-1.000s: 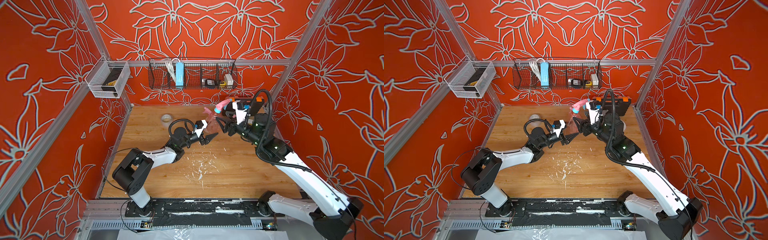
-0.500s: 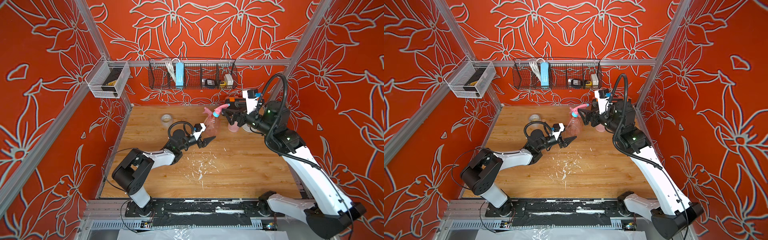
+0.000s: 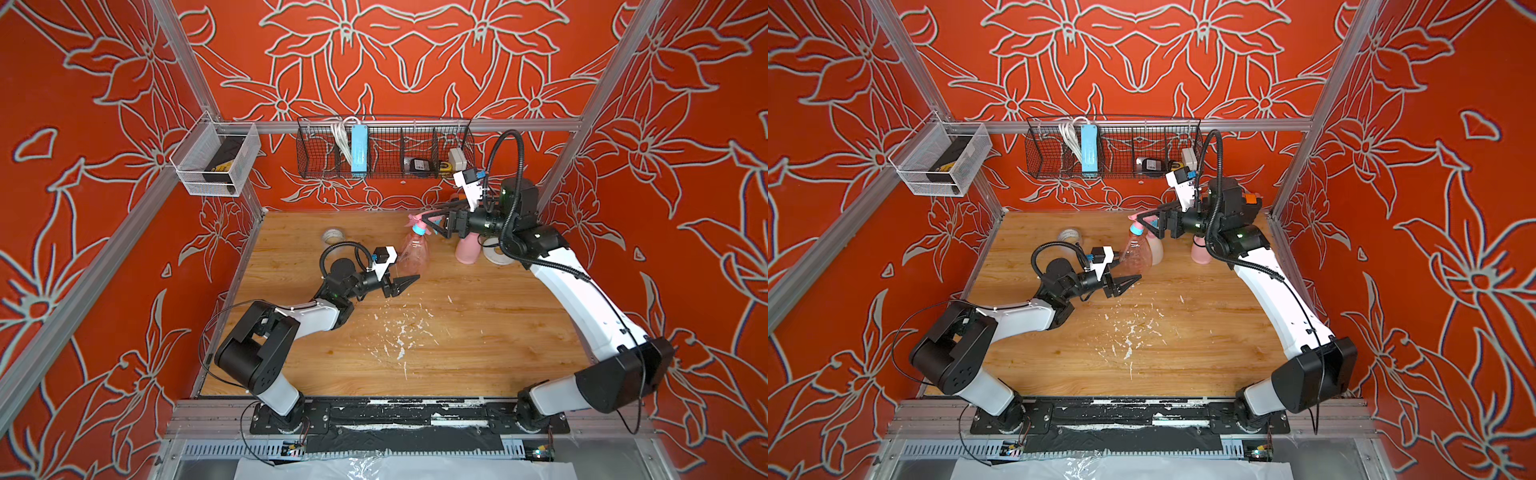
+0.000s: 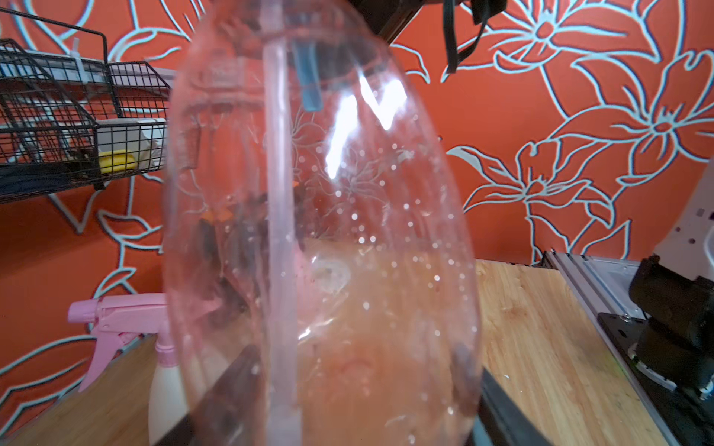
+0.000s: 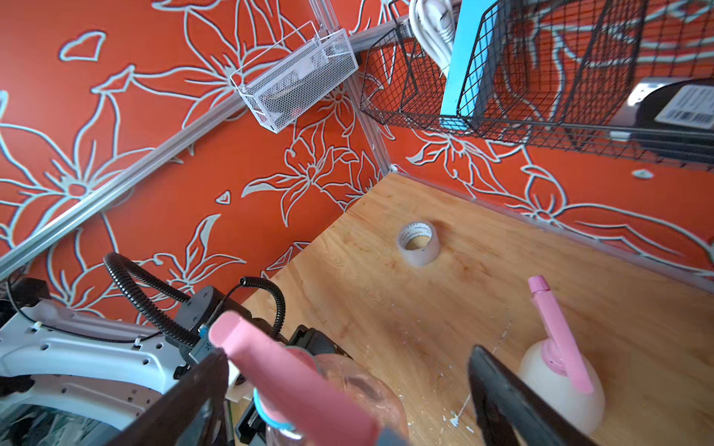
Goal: Attach spray nozzles to spray bottles
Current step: Insert the spray nozzle into the spray bottle.
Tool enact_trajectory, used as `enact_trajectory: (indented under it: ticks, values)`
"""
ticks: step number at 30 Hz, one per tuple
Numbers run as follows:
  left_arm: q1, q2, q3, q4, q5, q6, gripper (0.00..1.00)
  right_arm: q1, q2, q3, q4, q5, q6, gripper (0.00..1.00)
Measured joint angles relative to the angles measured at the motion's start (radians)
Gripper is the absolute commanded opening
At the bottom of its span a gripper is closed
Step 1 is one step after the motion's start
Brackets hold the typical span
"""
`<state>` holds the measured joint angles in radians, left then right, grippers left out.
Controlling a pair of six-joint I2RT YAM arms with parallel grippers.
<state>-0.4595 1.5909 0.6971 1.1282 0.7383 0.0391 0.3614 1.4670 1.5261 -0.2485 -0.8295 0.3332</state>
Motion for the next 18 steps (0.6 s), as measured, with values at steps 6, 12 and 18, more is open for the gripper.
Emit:
enact_trajectory:
  ticks: [6,12,18]
  values:
    - [0.012,0.000,0.000,0.004,0.024,-0.012,0.48,0.001,0.022,-0.003,0.067,-0.061,0.058,0.76]
    - [0.022,0.000,0.000,0.010,0.027,-0.026,0.48,0.011,-0.036,-0.066,0.117,-0.057,0.080,0.52]
    - [0.022,0.000,0.001,0.011,0.035,-0.044,0.48,0.031,-0.085,-0.086,0.114,-0.032,0.062,0.38]
